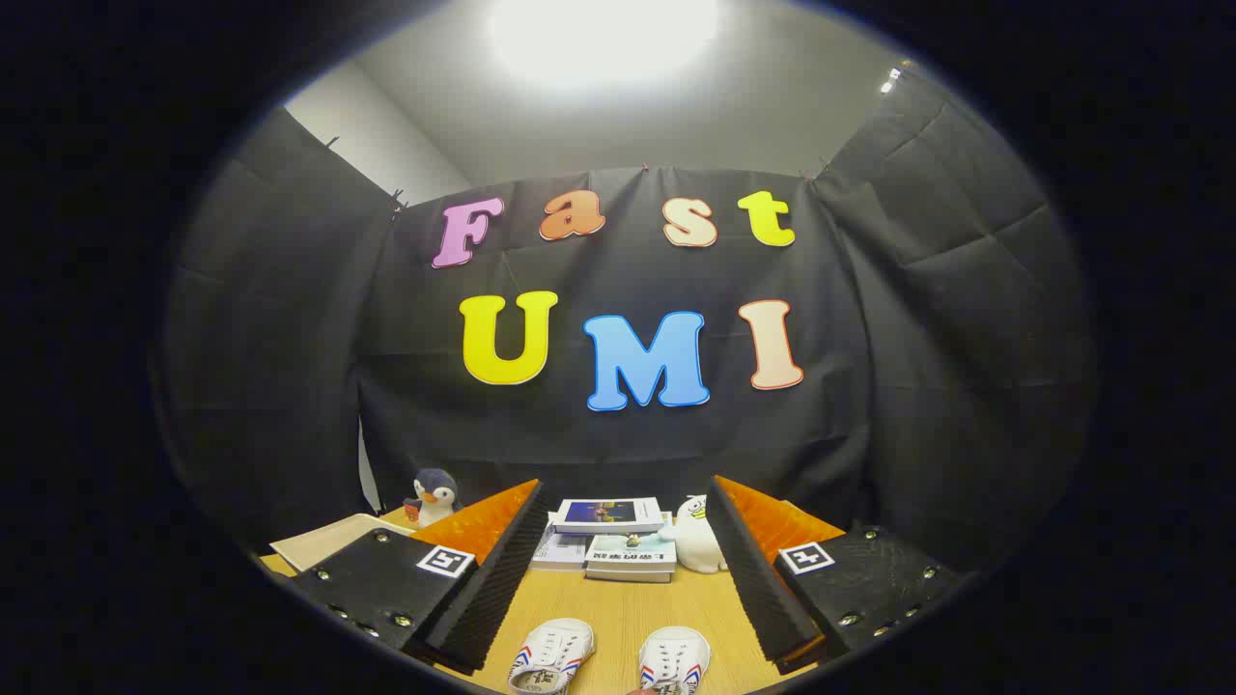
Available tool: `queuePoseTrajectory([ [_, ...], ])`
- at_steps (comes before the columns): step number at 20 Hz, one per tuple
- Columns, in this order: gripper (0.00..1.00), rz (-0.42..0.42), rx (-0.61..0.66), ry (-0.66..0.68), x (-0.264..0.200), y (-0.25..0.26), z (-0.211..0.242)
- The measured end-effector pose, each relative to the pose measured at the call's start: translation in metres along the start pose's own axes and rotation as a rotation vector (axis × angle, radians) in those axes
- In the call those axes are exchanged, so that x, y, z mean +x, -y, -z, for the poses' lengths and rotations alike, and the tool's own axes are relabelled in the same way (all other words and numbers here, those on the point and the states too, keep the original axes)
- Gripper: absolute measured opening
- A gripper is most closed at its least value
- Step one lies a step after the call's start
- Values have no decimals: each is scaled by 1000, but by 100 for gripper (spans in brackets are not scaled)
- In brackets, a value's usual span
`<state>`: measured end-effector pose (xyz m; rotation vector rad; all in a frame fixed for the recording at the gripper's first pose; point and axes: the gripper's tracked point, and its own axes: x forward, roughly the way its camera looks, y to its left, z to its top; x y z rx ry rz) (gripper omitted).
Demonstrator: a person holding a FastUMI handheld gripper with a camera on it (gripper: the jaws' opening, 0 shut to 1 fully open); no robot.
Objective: Open the storage box then place both shoes into the box .Put the left shoe in first, then the right shoe, with the right side of both shoes facing outward in a uniform manner.
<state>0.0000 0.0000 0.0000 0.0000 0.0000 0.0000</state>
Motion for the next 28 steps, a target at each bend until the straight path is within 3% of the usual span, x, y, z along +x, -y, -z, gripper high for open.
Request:
queuePoseTrajectory([
  [19,99,-20,-35,2,6,-13,-3],
  [28,99,-98,70,-82,13,-45,28],
])
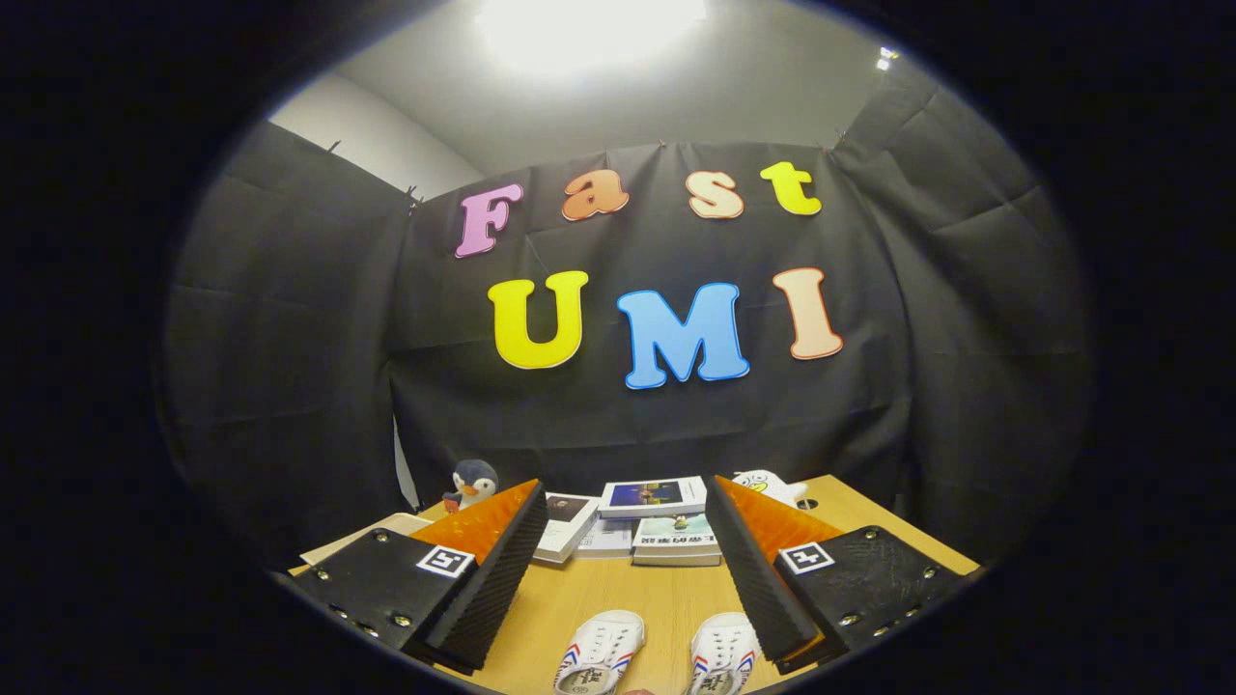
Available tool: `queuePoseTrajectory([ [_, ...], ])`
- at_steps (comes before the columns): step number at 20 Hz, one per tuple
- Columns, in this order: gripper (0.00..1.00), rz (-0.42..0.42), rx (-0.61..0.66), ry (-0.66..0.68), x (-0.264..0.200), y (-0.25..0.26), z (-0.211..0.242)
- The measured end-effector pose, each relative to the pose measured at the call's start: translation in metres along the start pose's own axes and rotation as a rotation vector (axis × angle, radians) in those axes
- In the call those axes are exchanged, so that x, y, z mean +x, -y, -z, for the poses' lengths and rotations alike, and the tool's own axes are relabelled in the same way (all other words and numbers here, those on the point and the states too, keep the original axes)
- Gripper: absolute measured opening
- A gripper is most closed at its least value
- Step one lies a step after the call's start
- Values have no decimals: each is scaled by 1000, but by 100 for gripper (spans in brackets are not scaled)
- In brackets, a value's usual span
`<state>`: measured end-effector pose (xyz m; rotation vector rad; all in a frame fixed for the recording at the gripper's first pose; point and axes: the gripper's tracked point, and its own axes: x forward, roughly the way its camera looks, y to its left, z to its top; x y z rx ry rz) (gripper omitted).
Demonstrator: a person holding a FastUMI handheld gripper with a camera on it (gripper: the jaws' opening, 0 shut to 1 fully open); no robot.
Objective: Open the storage box then place both shoes into the box .Put the left shoe in first, then the right shoe, with the right side of both shoes facing outward in a uniform manner.
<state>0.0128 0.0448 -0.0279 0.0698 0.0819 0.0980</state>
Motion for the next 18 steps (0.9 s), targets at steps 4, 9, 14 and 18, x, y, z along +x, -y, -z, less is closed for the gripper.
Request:
queuePoseTrajectory([
  [4,99,-41,25,-49,4,-19,20],
  [9,99,-107,123,-146,8,-44,50],
  [14,99,-190,274,-262,8,-73,80],
  [18,97,-239,376,-365,7,-89,105],
])
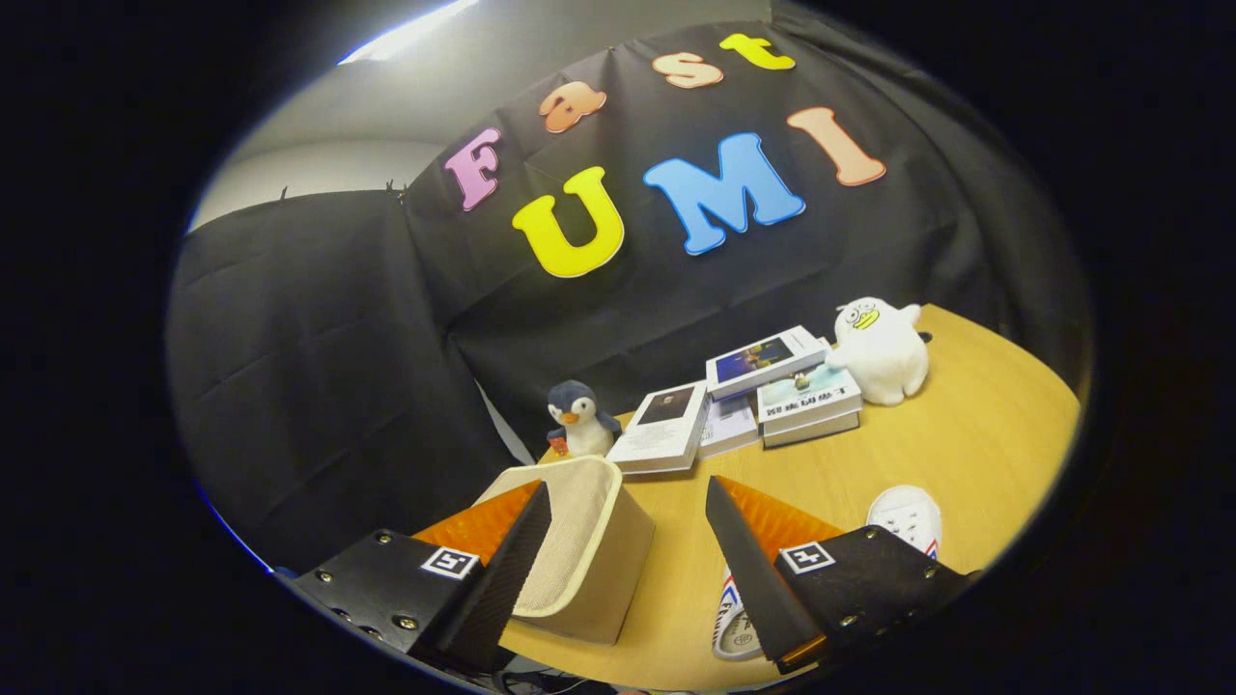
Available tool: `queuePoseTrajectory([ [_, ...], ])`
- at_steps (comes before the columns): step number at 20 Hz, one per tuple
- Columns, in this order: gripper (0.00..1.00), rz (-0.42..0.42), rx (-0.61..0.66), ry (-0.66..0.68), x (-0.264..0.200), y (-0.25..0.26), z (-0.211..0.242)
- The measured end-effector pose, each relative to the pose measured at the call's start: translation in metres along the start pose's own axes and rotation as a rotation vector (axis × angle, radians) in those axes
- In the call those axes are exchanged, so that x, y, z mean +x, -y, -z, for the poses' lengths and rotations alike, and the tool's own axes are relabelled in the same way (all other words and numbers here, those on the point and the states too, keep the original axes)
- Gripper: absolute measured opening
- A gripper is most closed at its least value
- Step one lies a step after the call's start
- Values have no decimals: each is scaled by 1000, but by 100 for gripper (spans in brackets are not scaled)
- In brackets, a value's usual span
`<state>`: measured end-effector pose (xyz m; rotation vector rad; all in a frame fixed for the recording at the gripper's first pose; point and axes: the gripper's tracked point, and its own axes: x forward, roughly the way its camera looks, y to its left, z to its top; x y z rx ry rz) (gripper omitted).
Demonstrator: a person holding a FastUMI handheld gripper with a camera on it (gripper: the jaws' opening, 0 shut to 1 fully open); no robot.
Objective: Open the storage box then place both shoes into the box .Put the left shoe in first, then the right shoe, with the right side of both shoes facing outward in a uniform manner.
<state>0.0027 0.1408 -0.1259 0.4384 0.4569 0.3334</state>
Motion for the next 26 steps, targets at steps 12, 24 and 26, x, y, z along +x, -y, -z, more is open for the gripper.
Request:
queuePoseTrajectory([
  [12,97,-105,303,-243,16,-22,66],
  [24,96,-177,540,-396,32,-48,109],
  [26,96,-182,562,-431,32,-53,117],
])
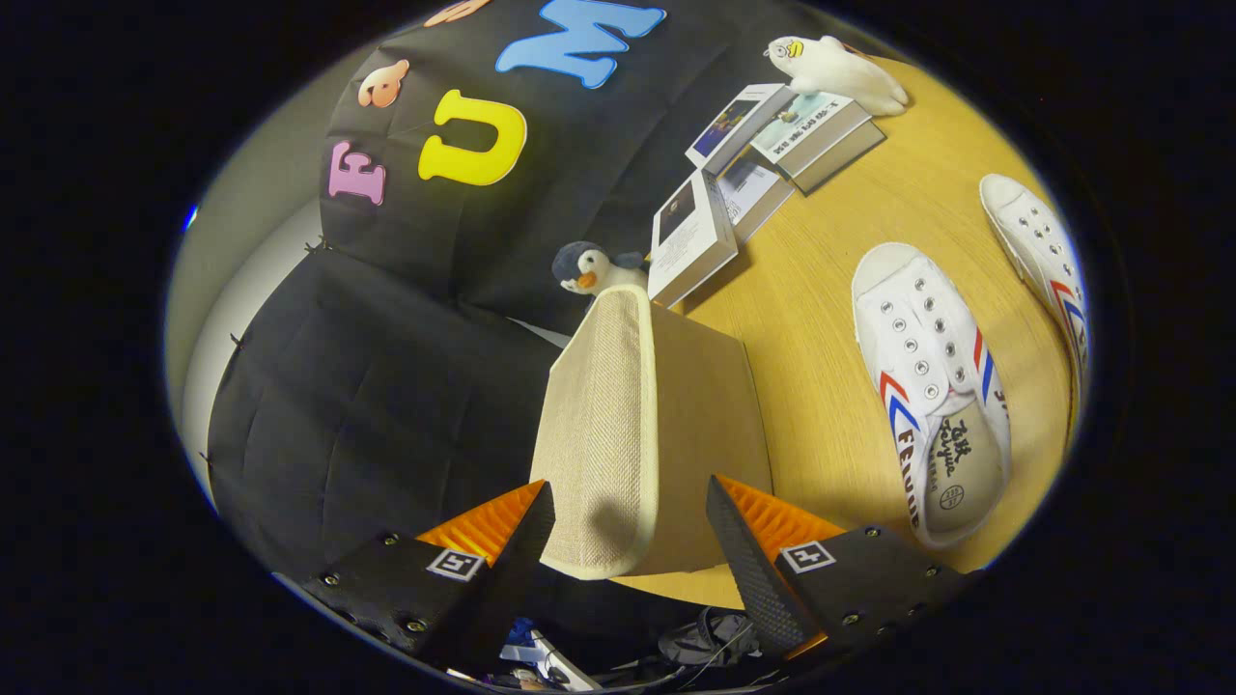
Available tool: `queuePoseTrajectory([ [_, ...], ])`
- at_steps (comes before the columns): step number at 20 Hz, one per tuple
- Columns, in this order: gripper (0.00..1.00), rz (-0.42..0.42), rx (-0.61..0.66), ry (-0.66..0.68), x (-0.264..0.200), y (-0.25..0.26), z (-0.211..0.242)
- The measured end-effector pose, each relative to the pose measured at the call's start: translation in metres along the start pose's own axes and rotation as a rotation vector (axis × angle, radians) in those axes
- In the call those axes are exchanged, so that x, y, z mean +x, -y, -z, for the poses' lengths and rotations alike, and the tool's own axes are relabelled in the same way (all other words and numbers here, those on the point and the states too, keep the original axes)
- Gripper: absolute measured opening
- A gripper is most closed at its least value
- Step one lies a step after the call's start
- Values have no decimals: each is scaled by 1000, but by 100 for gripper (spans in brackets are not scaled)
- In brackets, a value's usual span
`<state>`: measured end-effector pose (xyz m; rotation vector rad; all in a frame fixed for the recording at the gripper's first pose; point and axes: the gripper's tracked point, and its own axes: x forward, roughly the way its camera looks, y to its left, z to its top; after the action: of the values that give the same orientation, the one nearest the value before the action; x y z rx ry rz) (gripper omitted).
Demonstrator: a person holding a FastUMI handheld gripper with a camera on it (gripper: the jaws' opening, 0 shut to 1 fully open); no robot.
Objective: Open the storage box then place both shoes into the box .Put the left shoe in first, then the right shoe, with the right side of both shoes facing outward in a uniform manner.
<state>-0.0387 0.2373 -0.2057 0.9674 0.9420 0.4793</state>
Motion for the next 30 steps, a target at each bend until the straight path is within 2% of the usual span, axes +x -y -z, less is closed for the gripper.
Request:
queuePoseTrajectory([
  [2,82,-7,28,-24,4,-2,5],
  [6,82,-9,35,-60,8,-3,11],
  [8,45,-12,49,-62,5,-7,12],
  [9,40,-11,42,-79,6,-7,14],
  [11,40,-14,19,-81,10,-9,14],
  [13,1,-27,49,-32,8,-18,0],
  [16,0,-15,-3,-74,-2,-24,4],
  [19,0,-53,-22,-68,-7,-52,-4],
  [23,0,-87,-117,-56,-12,-92,-14],
  [30,1,-118,-237,-47,-4,-149,-7],
])
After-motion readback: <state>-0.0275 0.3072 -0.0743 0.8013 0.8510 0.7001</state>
